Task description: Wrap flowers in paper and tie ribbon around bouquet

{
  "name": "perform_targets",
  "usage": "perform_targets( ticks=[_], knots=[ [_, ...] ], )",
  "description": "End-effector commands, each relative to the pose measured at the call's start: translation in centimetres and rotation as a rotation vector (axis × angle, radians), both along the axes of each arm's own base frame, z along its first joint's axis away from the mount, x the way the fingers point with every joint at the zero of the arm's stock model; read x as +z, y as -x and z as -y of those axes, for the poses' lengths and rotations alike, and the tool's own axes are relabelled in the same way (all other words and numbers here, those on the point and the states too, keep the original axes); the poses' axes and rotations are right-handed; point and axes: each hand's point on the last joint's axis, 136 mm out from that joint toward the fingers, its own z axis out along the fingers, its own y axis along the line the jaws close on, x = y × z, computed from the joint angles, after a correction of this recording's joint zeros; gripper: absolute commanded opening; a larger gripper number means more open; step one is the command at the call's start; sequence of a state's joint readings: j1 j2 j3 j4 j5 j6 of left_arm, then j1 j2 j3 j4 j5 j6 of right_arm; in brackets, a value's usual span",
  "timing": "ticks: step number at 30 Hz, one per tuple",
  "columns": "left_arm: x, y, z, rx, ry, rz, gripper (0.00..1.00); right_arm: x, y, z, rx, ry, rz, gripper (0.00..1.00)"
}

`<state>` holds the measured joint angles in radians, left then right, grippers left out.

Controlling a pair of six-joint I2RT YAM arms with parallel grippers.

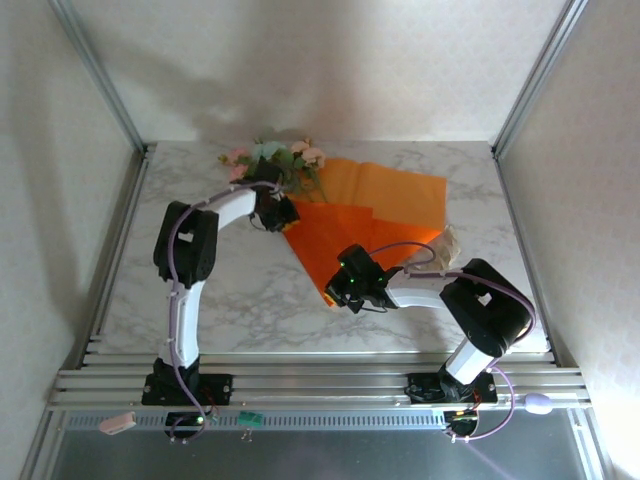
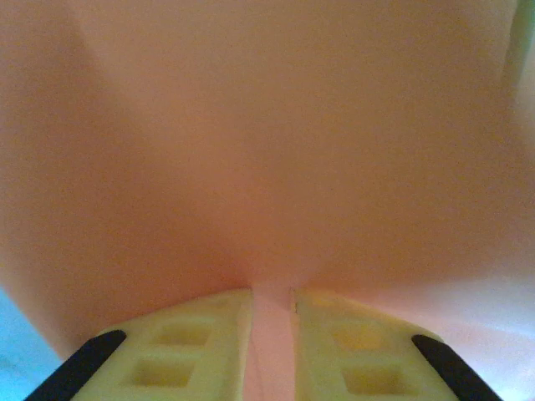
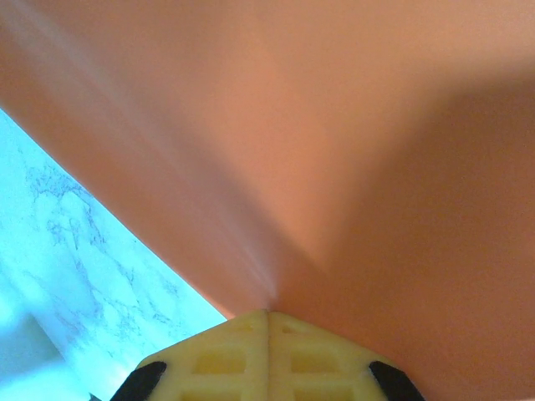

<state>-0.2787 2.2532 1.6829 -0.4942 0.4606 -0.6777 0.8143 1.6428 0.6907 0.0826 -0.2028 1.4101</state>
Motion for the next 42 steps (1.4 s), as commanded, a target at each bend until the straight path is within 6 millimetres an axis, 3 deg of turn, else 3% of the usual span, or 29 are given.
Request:
perform_targets(
  ticks=[1, 4, 7, 9, 12, 15, 18, 22, 26, 28, 33, 38, 42],
  knots=[
    [-1.3, -4.5, -8.0, 0.106, -0.275, 0.049, 0.18, -5.0, 4.5, 5.2, -0.03, 0.227, -0.207, 0.05],
    [-0.1, -6.3, -9.2, 0.16, -0.232, 0.083, 0.18, -5.0, 4.3, 4.9, -0.041, 0.217, -0.205, 0.05],
    [5.0, -8.1, -7.6, 0.153, -0.16, 0.22, 0.2, -4.7, 4.0, 4.7, -0.046, 0.211, -0.198, 0.05],
    [9.0, -8.3, -6.2, 0.153, -0.116, 0.292, 0.21, -4.7, 3.9, 4.5, -0.047, 0.208, -0.197, 0.05],
    [12.7, -6.8, -4.8, 0.169, -0.07, 0.319, 0.2, -4.8, 3.8, 4.5, -0.051, 0.21, -0.199, 0.05],
    [13.9, -3.6, -4.5, 0.217, -0.083, 0.295, 0.2, -4.8, 3.7, 4.3, -0.051, 0.206, -0.199, 0.04],
    [12.8, 0.2, -1.8, 0.198, 0.002, 0.254, 0.21, -4.8, 3.6, 4.2, -0.051, 0.205, -0.199, 0.04],
    [9.1, 5.5, 3.3, 0.139, 0.191, 0.144, 0.19, -4.8, 3.6, 4.2, -0.05, 0.207, -0.202, 0.04],
    [4.8, 9.9, 5.0, 0.118, 0.216, 0.041, 0.18, -5.0, 3.8, 4.3, -0.045, 0.213, -0.209, 0.04],
    [3.1, 11.1, 5.5, 0.111, 0.239, 0.004, 0.17, -5.0, 3.9, 4.4, -0.044, 0.213, -0.21, 0.04],
    [0.4, 11.1, 4.7, 0.116, 0.186, -0.03, 0.17, -5.1, 4.1, 4.8, -0.047, 0.222, -0.215, 0.04],
    [-1.8, 10.4, 1.4, 0.169, 0.078, -0.051, 0.16, -5.0, 4.2, 4.9, -0.048, 0.224, -0.216, 0.04],
    [-1.4, 8.4, -1.5, 0.247, 0.032, -0.048, 0.16, -5.1, 4.4, 5.0, -0.05, 0.227, -0.224, 0.04]
  ],
)
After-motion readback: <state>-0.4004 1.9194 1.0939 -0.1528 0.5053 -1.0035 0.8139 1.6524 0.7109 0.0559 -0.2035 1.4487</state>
